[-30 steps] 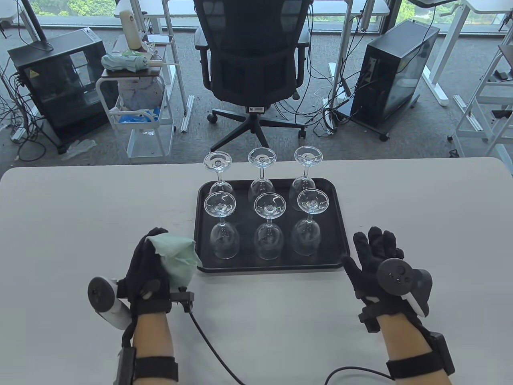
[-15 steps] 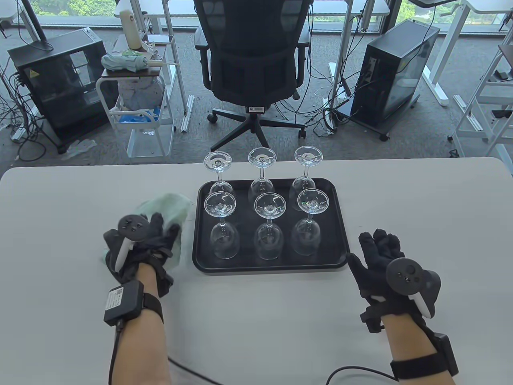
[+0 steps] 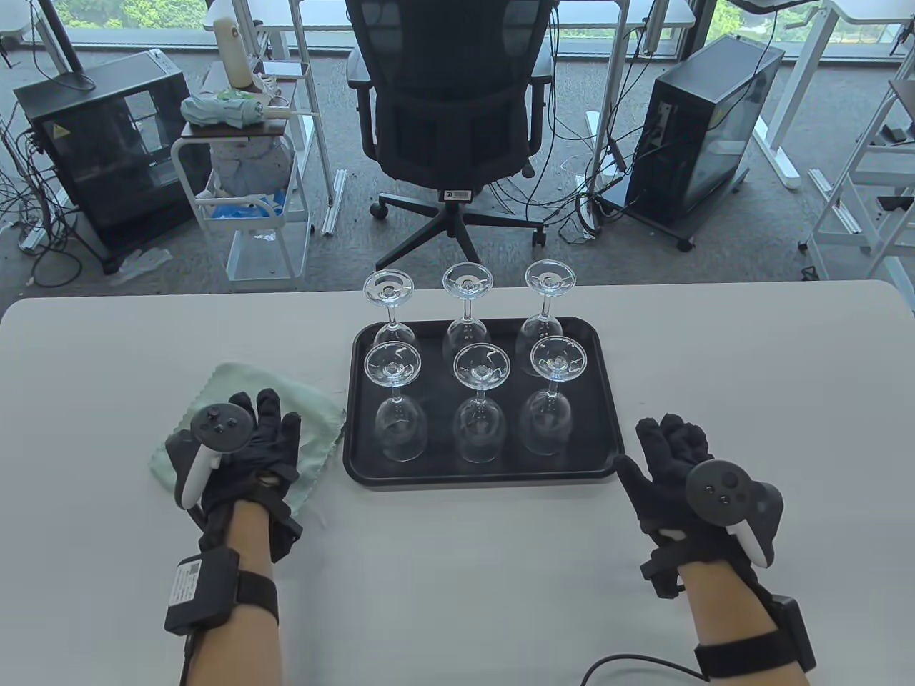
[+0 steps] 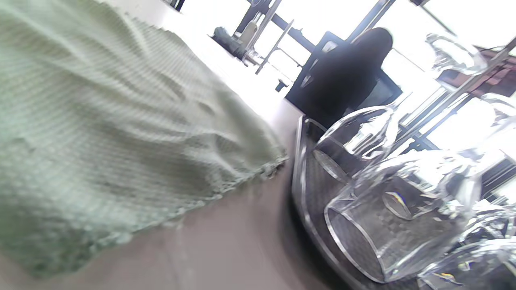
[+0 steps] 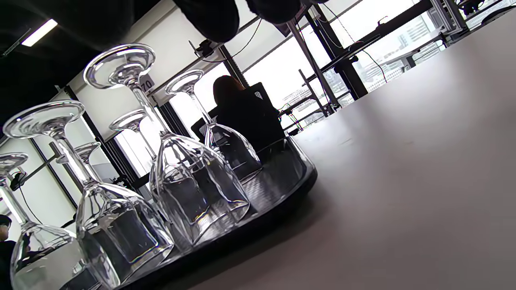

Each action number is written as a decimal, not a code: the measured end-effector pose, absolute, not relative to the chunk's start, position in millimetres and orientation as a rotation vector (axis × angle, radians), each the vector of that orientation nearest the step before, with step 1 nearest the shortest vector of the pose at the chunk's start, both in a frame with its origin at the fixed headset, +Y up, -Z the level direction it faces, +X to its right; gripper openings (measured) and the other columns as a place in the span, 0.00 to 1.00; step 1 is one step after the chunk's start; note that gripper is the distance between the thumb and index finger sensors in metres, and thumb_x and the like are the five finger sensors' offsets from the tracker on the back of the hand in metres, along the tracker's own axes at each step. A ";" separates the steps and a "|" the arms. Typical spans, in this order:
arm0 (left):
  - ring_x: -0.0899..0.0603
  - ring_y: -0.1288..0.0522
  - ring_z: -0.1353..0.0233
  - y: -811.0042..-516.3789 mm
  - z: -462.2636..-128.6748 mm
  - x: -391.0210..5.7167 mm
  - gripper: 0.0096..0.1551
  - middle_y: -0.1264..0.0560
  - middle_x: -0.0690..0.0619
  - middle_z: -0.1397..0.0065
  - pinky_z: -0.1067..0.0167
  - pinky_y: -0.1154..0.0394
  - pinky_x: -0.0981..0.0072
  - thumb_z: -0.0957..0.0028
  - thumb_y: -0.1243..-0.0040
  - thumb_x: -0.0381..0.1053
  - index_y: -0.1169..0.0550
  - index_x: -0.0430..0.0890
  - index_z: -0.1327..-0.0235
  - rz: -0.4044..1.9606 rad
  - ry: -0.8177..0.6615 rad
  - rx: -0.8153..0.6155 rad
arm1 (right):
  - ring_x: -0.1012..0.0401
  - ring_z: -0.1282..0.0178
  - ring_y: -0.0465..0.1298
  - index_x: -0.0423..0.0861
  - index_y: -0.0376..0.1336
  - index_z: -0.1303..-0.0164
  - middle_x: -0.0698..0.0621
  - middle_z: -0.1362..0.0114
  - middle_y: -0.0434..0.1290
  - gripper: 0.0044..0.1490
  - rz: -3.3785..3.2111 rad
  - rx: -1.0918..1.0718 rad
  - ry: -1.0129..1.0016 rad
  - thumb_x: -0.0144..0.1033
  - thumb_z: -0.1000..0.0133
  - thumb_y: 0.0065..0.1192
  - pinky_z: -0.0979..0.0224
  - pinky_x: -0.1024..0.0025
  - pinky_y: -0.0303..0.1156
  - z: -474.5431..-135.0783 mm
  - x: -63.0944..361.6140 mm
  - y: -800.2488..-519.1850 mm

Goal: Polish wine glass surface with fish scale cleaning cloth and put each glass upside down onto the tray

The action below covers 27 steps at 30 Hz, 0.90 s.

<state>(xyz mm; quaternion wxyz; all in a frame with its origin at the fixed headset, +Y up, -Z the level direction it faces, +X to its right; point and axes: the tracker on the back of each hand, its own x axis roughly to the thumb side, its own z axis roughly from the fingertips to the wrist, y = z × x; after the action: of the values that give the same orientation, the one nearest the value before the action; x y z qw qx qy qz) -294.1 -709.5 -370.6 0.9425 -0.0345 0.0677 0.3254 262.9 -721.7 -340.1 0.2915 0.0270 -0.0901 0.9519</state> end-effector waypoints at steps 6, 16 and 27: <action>0.42 0.65 0.15 -691.3 -330.6 -223.0 0.39 0.57 0.54 0.13 0.24 0.65 0.43 0.40 0.61 0.68 0.49 0.53 0.19 0.515 -0.032 0.110 | 0.42 0.15 0.42 0.49 0.51 0.17 0.44 0.13 0.48 0.44 2.565 0.149 -0.338 0.62 0.39 0.52 0.21 0.37 0.45 -337.9 253.1 -722.9; 0.43 0.61 0.14 -707.2 -313.7 -162.6 0.39 0.53 0.53 0.13 0.24 0.63 0.47 0.41 0.62 0.67 0.45 0.51 0.20 0.257 -0.101 0.199 | 0.45 0.18 0.38 0.46 0.49 0.20 0.43 0.15 0.46 0.40 2.645 0.320 -0.363 0.53 0.38 0.50 0.22 0.44 0.39 -336.6 228.1 -732.2; 0.43 0.62 0.14 -707.6 -310.8 -158.5 0.38 0.52 0.53 0.13 0.24 0.64 0.47 0.41 0.62 0.67 0.44 0.51 0.20 0.280 -0.103 0.183 | 0.46 0.18 0.38 0.45 0.52 0.21 0.43 0.15 0.49 0.38 2.678 0.308 -0.369 0.52 0.38 0.51 0.23 0.46 0.39 -337.0 223.7 -732.2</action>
<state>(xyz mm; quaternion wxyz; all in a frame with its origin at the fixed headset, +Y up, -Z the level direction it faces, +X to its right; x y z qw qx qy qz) -158.5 -707.6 -310.8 0.9847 0.0909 -0.0513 0.1394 223.7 -732.2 -337.0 0.2090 0.1107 -0.1326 0.9625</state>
